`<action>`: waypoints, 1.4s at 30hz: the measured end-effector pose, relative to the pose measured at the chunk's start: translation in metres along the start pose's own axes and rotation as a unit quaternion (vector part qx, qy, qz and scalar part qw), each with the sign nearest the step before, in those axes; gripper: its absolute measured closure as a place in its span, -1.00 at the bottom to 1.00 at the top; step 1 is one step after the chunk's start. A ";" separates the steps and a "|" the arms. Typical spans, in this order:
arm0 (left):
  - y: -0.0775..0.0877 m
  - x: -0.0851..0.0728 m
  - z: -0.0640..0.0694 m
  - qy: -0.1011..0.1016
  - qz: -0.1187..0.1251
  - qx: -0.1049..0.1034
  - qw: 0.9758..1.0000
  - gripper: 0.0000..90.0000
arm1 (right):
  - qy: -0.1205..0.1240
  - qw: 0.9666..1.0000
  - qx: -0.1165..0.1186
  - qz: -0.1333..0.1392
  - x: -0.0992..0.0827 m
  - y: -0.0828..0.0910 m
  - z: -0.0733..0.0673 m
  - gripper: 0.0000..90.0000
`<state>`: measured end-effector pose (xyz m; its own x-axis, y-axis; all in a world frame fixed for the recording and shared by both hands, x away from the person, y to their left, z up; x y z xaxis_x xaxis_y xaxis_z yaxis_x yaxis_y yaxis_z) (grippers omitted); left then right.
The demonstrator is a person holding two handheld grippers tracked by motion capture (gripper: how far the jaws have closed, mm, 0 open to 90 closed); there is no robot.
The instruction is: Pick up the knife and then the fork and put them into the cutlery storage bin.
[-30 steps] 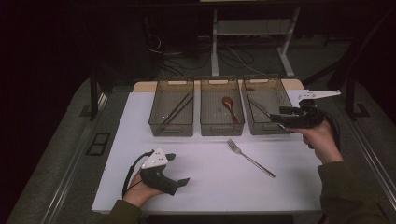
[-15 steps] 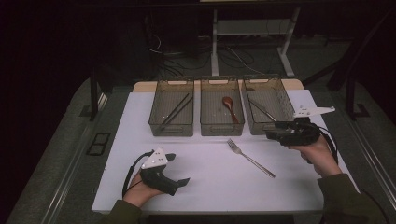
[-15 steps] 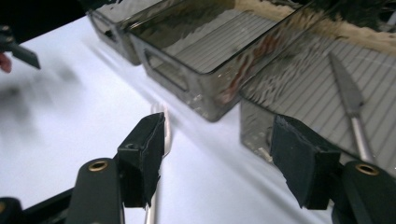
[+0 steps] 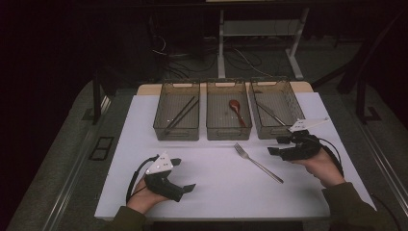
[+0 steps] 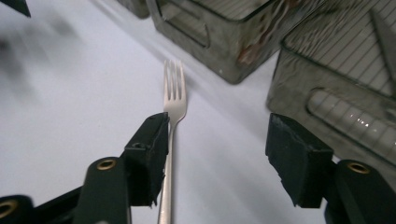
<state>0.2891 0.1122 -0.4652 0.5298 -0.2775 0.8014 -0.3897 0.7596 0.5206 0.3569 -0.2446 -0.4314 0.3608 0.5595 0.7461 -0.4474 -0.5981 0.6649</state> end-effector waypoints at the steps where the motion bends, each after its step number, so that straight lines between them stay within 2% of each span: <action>1: 0.000 0.000 0.000 0.000 0.000 0.000 1.000 -1.00 | 0.001 1.000 0.002 -0.005 0.000 -0.002 -0.001 -0.12; 10: 0.000 0.000 0.000 -0.001 -0.002 0.000 1.000 -1.00 | 0.011 0.998 0.021 -0.065 -0.001 -0.017 -0.013 0.05; 17: -0.001 -0.001 -0.002 -0.011 -0.002 0.001 1.000 -1.00 | 0.025 0.993 0.043 -0.110 -0.001 -0.031 -0.022 0.11; 29: -0.002 -0.001 -0.002 -0.014 -0.003 0.002 1.000 -1.00 | 0.045 0.985 0.066 -0.151 0.004 -0.046 -0.031 0.29; 34: -0.003 -0.002 -0.001 -0.015 -0.003 0.002 1.000 -1.00 | 0.052 0.980 0.071 -0.179 0.007 -0.054 -0.034 0.40; 36: -0.003 -0.002 -0.001 -0.014 -0.003 0.001 1.000 -1.00 | 0.054 0.976 0.077 -0.197 0.007 -0.057 -0.036 0.43; 37: -0.003 -0.002 -0.001 -0.015 -0.004 0.001 1.000 -1.00 | 0.056 0.975 0.076 -0.202 0.007 -0.059 -0.037 0.44; 42: -0.003 -0.002 -0.001 -0.015 -0.004 0.001 1.000 -1.00 | 0.073 0.966 0.063 -0.240 0.005 -0.066 -0.036 0.52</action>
Point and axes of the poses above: each handheld gripper's, and its own axes: y roughly backward along the jaws, x roughly out of its top, z roughly to its right, the point moved 6 cm from there along -y, roughly forward along the jaws, and after that the axes turned 14 degrees about y, right-handed, at the moved point
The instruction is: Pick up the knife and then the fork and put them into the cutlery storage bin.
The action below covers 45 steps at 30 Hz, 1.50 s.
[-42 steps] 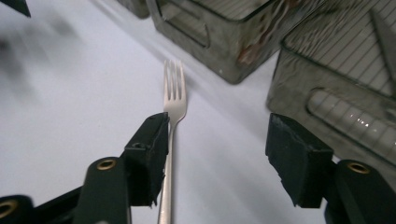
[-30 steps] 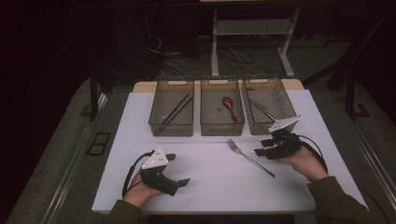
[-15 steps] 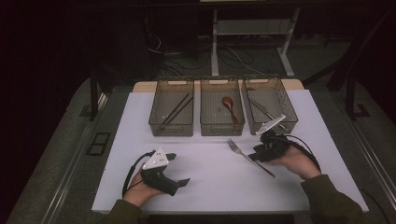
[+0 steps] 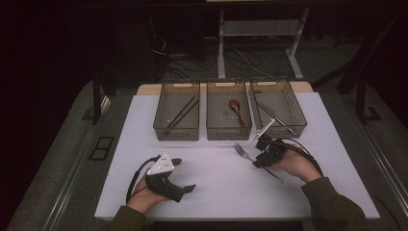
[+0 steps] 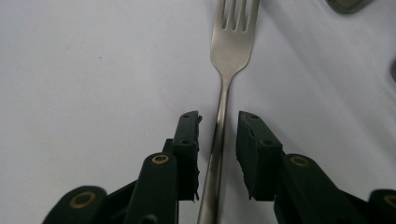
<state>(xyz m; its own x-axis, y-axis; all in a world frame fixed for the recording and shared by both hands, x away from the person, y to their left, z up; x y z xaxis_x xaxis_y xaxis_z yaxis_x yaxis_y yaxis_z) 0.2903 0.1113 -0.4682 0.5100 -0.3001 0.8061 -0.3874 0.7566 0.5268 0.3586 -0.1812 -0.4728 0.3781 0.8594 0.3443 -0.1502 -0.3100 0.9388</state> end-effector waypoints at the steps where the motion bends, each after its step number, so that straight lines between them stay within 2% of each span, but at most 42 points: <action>1: 0.000 0.000 0.000 0.000 0.000 0.000 1.000 -1.00 | 0.000 1.000 -0.002 -0.006 0.001 -0.001 0.000 0.54; 8: 0.000 0.000 0.000 -0.001 -0.002 -0.001 1.000 -1.00 | 0.016 0.999 -0.002 -0.042 0.002 -0.008 -0.002 0.65; 14: -0.001 0.000 0.001 -0.003 -0.003 -0.001 1.000 -1.00 | 0.021 0.998 -0.003 -0.056 0.005 -0.008 -0.003 0.71; 15: -0.001 0.000 0.001 -0.002 -0.003 -0.001 1.000 -1.00 | 0.023 0.998 -0.009 -0.062 0.005 -0.009 -0.002 0.73; 22: -0.001 0.000 0.001 -0.003 -0.002 -0.001 1.000 -1.00 | 0.031 0.997 -0.014 -0.071 0.006 -0.009 -0.002 0.85; 25: 0.000 0.000 0.001 -0.003 -0.002 -0.001 1.000 -1.00 | 0.041 0.996 -0.018 -0.073 0.006 -0.009 -0.003 0.86; 27: 0.000 0.000 0.001 -0.003 -0.002 -0.001 1.000 -1.00 | 0.037 0.997 -0.014 -0.072 0.007 -0.008 -0.005 0.86; 28: 0.000 0.000 0.001 -0.003 -0.002 -0.001 1.000 -1.00 | 0.042 0.996 -0.018 -0.074 0.006 -0.008 -0.004 0.86; 31: 0.000 0.000 0.001 -0.003 -0.003 -0.001 1.000 -1.00 | 0.046 0.997 -0.009 -0.069 0.005 -0.007 -0.004 0.86; 32: 0.000 0.000 0.001 -0.003 -0.002 -0.001 1.000 -1.00 | 0.038 0.997 0.000 -0.061 0.005 -0.007 -0.006 0.86; 36: 0.000 0.000 0.001 -0.003 -0.002 -0.001 1.000 -1.00 | 0.040 0.998 -0.004 -0.043 0.003 -0.002 -0.002 0.86; 45: 0.000 0.000 0.001 -0.003 -0.003 -0.001 1.000 -1.00 | 0.018 1.000 -0.008 0.019 0.000 0.015 0.004 0.86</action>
Point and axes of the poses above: each handheld gripper's, and its own axes: y roughly backward along the jaws, x roughly out of its top, z roughly to its right, the point moved 6 cm from there along -y, roughly forward along the jaws, and after that the axes turned 14 degrees about y, right-handed, at the moved point
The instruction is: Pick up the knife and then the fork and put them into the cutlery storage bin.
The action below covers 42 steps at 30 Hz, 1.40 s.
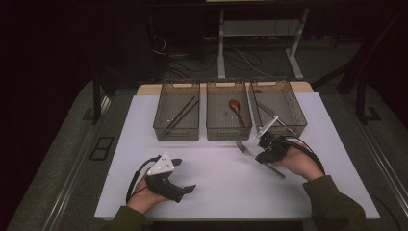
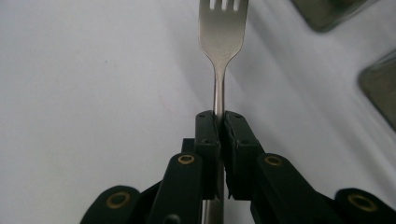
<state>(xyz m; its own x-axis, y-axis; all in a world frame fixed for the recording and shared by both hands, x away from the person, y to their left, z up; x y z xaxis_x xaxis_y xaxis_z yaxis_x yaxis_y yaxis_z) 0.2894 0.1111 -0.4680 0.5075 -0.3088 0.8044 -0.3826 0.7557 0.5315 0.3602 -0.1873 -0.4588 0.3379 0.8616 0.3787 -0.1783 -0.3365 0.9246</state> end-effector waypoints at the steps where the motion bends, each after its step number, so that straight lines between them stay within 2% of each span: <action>1: 0.000 0.000 0.000 0.000 0.000 0.000 1.000 -1.00 | -0.003 1.000 -0.001 0.008 -0.001 0.002 0.001 0.86; 11: 0.000 0.000 0.000 0.000 0.001 0.000 1.000 -1.00 | -0.038 0.996 -0.001 0.074 -0.009 0.022 0.011 0.86; 15: 0.000 0.000 0.000 0.000 0.000 0.000 1.000 -1.00 | -0.052 0.994 -0.016 0.096 -0.012 0.029 0.016 0.86; 18: 0.000 0.000 0.000 0.000 0.001 0.000 1.000 -1.00 | -0.062 0.990 -0.023 0.123 -0.013 0.036 0.021 0.86; 25: -0.001 0.000 0.000 0.000 0.001 0.000 1.000 -1.00 | -0.081 0.979 -0.052 0.178 -0.016 0.054 0.031 0.86; 33: -0.001 0.000 0.000 0.001 0.001 0.001 1.000 -1.00 | -0.100 0.970 -0.076 0.208 -0.023 0.065 0.041 0.86; 42: -0.001 -0.001 0.000 0.001 0.000 0.001 1.000 -1.00 | -0.116 0.962 -0.091 0.230 -0.031 0.075 0.050 0.86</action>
Point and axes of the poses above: each handheld gripper's, and its own axes: y roughly backward along the jaws, x roughly out of its top, z roughly to its right, the point moved 6 cm from there along -y, roughly forward along the jaws, and after that the axes turned 14 degrees about y, right-handed, at the moved point
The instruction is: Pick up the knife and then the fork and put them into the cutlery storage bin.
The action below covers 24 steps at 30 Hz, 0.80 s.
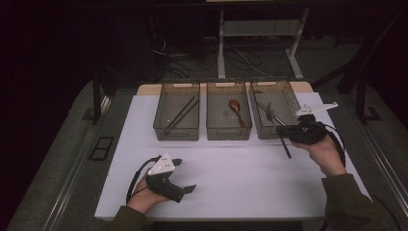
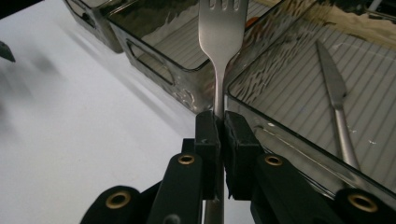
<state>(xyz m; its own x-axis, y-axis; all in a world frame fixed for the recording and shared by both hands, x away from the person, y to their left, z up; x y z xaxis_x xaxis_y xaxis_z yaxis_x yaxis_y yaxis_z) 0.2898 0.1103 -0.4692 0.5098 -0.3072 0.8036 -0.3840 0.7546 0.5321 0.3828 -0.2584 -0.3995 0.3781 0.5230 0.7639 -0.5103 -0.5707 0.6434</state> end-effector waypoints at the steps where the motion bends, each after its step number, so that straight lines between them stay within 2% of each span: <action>1: 0.000 0.000 0.000 0.000 0.000 0.000 1.000 -1.00 | -0.004 1.000 0.000 0.002 0.000 0.001 0.002 0.86; 14: -0.001 0.000 0.000 0.001 -0.001 -0.001 1.000 -1.00 | -0.019 0.999 -0.026 0.026 0.000 0.017 0.022 0.86; 24: -0.001 0.000 0.000 0.002 -0.002 0.000 1.000 -1.00 | -0.021 0.998 -0.049 0.046 0.009 0.024 0.043 0.86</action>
<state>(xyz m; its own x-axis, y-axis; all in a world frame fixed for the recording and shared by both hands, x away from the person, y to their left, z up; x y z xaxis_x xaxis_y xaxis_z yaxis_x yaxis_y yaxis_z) 0.2900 0.1101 -0.4698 0.5145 -0.3087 0.8000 -0.3811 0.7534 0.5358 0.4073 -0.2946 -0.3752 0.3569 0.4438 0.8220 -0.6166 -0.5491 0.5642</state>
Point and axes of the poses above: each handheld gripper's, and its own axes: y roughly backward along the jaws, x roughly out of its top, z roughly to its right, the point moved 6 cm from there along -y, roughly forward along the jaws, and after that the axes turned 14 degrees about y, right-handed, at the moved point
